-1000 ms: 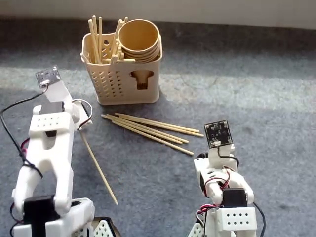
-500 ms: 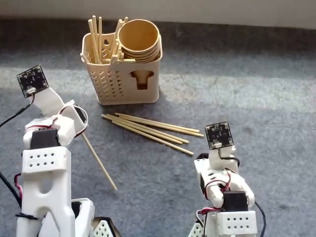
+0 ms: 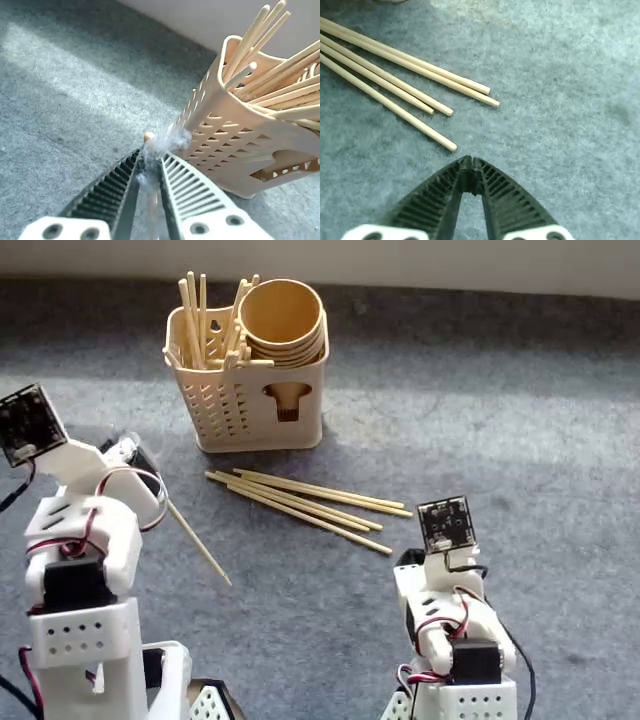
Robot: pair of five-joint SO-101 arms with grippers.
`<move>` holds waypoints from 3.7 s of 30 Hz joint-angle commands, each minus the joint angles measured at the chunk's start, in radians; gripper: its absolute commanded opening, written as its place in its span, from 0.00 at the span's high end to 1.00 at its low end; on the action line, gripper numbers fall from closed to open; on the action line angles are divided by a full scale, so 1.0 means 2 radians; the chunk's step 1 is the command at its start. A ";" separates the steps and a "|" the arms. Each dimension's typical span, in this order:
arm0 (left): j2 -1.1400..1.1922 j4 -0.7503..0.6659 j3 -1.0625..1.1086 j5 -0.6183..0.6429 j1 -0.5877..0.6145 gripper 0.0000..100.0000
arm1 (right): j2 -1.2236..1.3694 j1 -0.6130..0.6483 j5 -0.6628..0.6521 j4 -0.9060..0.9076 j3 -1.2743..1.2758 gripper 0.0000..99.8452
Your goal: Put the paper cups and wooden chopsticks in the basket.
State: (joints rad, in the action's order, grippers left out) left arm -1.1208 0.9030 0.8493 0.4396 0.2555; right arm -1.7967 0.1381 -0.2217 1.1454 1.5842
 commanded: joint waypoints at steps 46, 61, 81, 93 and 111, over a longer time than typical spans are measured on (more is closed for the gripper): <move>-0.132 -0.233 -0.111 -0.074 0.003 0.99 | 0.003 -0.145 0.002 -0.008 0.104 0.98; 0.109 -0.274 -0.261 -0.074 0.003 0.99 | 0.003 -0.145 0.002 -0.008 0.104 0.98; 0.371 -0.273 -0.452 -0.074 -0.048 0.99 | 0.003 -0.145 0.002 -0.008 0.104 0.98; 0.391 -0.189 -0.453 -0.145 -0.057 0.92 | 0.003 -0.145 0.002 -0.008 0.104 0.98; 0.379 -0.082 -0.451 -0.150 -0.042 0.89 | 0.003 -0.145 0.002 -0.008 0.104 0.98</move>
State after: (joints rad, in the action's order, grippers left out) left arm -0.3291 0.7127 -0.0008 0.1435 0.1649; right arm -1.7891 -0.1412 -0.2217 1.1454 1.6717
